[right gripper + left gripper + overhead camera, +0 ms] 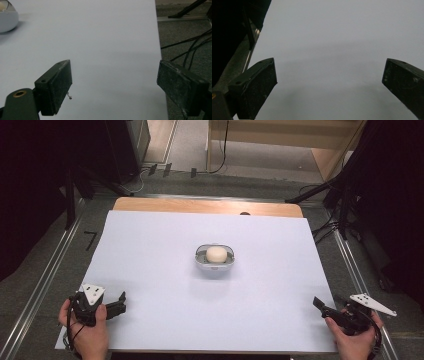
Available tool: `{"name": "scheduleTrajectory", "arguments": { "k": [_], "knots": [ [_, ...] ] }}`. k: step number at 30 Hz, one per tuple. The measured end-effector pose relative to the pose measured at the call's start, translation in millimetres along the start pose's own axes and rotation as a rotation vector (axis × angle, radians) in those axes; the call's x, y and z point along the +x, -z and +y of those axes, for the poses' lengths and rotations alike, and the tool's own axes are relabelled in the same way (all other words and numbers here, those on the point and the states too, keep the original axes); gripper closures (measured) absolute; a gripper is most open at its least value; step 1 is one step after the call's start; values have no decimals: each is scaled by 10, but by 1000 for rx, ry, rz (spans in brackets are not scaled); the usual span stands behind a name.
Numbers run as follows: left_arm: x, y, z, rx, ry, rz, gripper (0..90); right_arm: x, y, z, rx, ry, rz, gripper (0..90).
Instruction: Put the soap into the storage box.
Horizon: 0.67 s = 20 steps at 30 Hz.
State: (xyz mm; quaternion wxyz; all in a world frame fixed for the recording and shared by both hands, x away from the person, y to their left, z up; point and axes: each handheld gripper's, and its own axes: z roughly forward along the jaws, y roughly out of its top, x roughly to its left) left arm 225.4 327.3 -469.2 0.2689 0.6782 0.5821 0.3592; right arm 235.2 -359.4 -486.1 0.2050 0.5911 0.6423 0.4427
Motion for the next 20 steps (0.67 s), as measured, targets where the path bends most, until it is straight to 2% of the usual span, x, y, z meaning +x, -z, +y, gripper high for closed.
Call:
{"name": "scheduleTrajectory", "arguments": {
  "k": [2,6,8,10,12,20],
  "knots": [
    [1,0,1,1,1,1,1,-37,21,-8,-19,-8,-6,135],
    [6,-12,7,14,6,1,1,-94,37,-27,-63,-61,12,137],
    [6,-17,9,20,3,2,1,-95,20,-33,-71,-82,0,137],
    [-1,-17,8,18,-2,5,1,-65,7,-39,-64,-76,-15,137],
    [0,-14,8,17,-3,5,1,-46,-8,-46,-55,-56,-16,137],
    [-4,-18,8,19,-2,5,1,-16,-28,-50,-35,-34,-17,136]
  ]
}}
